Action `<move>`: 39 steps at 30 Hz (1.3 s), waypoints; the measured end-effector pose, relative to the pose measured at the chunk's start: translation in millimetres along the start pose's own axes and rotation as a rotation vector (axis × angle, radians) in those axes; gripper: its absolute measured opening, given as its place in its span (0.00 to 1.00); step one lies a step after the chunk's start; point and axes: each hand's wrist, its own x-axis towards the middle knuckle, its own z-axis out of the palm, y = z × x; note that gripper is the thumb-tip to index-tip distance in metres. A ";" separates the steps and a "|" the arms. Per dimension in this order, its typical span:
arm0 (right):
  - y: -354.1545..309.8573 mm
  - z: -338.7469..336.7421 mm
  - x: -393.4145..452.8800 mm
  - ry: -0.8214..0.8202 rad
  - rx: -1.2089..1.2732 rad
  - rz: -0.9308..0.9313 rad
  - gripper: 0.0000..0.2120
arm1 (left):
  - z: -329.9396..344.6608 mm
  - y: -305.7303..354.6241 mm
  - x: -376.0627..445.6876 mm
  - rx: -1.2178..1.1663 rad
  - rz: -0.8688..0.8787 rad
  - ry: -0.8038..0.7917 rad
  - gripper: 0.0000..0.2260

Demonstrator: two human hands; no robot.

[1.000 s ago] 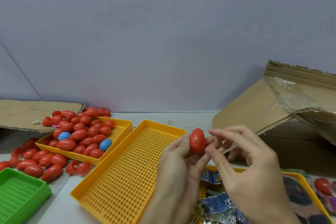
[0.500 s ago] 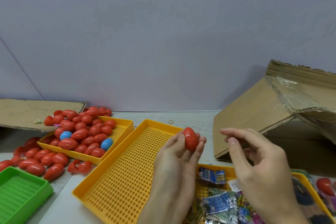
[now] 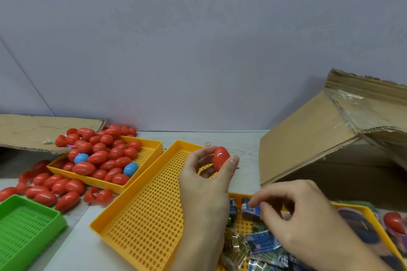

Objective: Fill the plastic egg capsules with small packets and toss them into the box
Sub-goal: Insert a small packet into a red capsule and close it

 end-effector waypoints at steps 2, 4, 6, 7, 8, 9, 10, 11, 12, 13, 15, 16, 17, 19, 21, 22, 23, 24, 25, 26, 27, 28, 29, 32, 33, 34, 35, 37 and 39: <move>-2.4 0.0 -0.2 -0.140 -0.119 0.009 0.10 | -0.2 0.9 0.0 0.010 0.008 0.009 0.15; -2.8 -1.2 -0.1 -0.222 -0.151 0.014 0.08 | -0.3 2.3 -0.1 0.009 0.009 0.009 0.14; -3.5 -2.4 0.0 -0.280 -0.161 0.031 0.08 | -0.5 3.5 -0.2 0.006 0.002 0.009 0.15; -3.7 -2.8 0.0 -0.310 -0.167 0.042 0.09 | -0.6 3.8 0.1 0.003 0.000 0.009 0.15; -3.7 -2.6 -0.3 -0.340 -0.170 0.050 0.12 | -0.9 4.0 -0.2 0.002 -0.002 0.008 0.15; -3.4 -2.4 0.0 -0.365 -0.171 0.051 0.13 | -0.8 4.3 -0.2 0.005 -0.002 0.007 0.15; -3.5 -2.0 0.2 -0.382 -0.173 0.051 0.13 | -0.6 4.2 -0.1 0.009 0.000 0.006 0.15; -3.8 -1.3 0.2 -0.389 -0.171 0.050 0.13 | -0.8 4.1 -0.2 0.010 -0.001 0.006 0.15; -4.0 -0.5 0.2 -0.390 -0.164 0.051 0.12 | -0.6 4.1 -0.3 0.007 -0.002 0.006 0.15; -4.0 0.1 -0.3 -0.389 -0.152 0.050 0.10 | -0.6 4.3 -0.5 0.007 -0.003 0.006 0.15; -3.4 0.4 -1.9 -0.374 -0.136 0.040 0.08 | -0.6 4.6 -0.5 0.012 -0.002 0.005 0.16; -3.2 0.5 -2.7 -0.359 -0.140 0.025 0.06 | -0.5 4.5 -0.5 0.012 -0.002 0.003 0.16; -3.1 0.5 -3.4 -0.348 -0.144 0.007 0.04 | -0.6 4.4 -0.7 0.008 -0.003 0.001 0.16; -3.4 1.2 -4.1 -0.343 -0.150 -0.020 0.03 | -0.4 4.0 -0.4 0.000 -0.007 -0.003 0.17; -4.6 1.9 -4.5 -0.337 -0.159 -0.028 0.03 | 0.0 3.3 -0.3 0.017 -0.009 -0.001 0.16; -5.4 2.0 -4.8 -0.325 -0.159 -0.030 0.03 | 0.3 2.8 -0.3 0.021 -0.008 -0.001 0.16; -6.0 1.9 -5.0 -0.310 -0.154 -0.030 0.02 | 0.4 2.5 -0.3 0.020 -0.008 -0.001 0.16; -6.5 1.5 -5.0 -0.294 -0.143 -0.030 0.02 | 0.4 2.2 -0.1 0.018 -0.009 0.000 0.15; -7.1 1.2 -5.4 -0.277 -0.124 -0.030 0.02 | 0.3 2.2 -0.1 0.019 -0.008 0.001 0.15; -7.9 0.7 -5.7 -0.258 -0.095 -0.036 0.03 | 0.3 2.3 0.0 0.020 -0.007 0.000 0.15; -8.7 0.1 -6.0 -0.236 -0.059 -0.044 0.03 | 0.2 2.5 0.0 0.021 -0.005 0.000 0.15; -9.4 -0.7 -6.0 -0.211 -0.023 -0.051 0.03 | 0.2 2.4 0.2 0.021 -0.003 0.000 0.15; -10.5 -1.6 -5.9 -0.187 0.015 -0.053 0.03 | 0.1 2.2 0.3 0.022 -0.002 0.002 0.15; -11.6 -3.6 -6.2 -0.124 0.131 -0.035 0.04 | 0.3 0.7 0.3 0.030 -0.002 0.003 0.16; -11.5 -4.2 -6.5 -0.105 0.160 -0.018 0.03 | 0.3 0.3 0.0 0.032 -0.002 0.003 0.16; -11.4 -4.8 -6.6 -0.089 0.183 0.001 0.03 | 0.5 0.0 0.1 0.030 -0.001 0.003 0.16; -11.3 -5.0 -6.7 -0.077 0.196 0.017 0.02 | 0.3 0.2 0.1 0.029 0.001 0.003 0.16; -10.6 -4.5 -6.0 -0.064 0.205 0.036 0.03 | 0.4 0.8 0.0 0.026 0.005 -0.001 0.15; -10.4 -2.7 -4.9 -0.063 0.244 0.063 0.05 | 0.8 1.3 -0.1 0.019 0.007 -0.005 0.15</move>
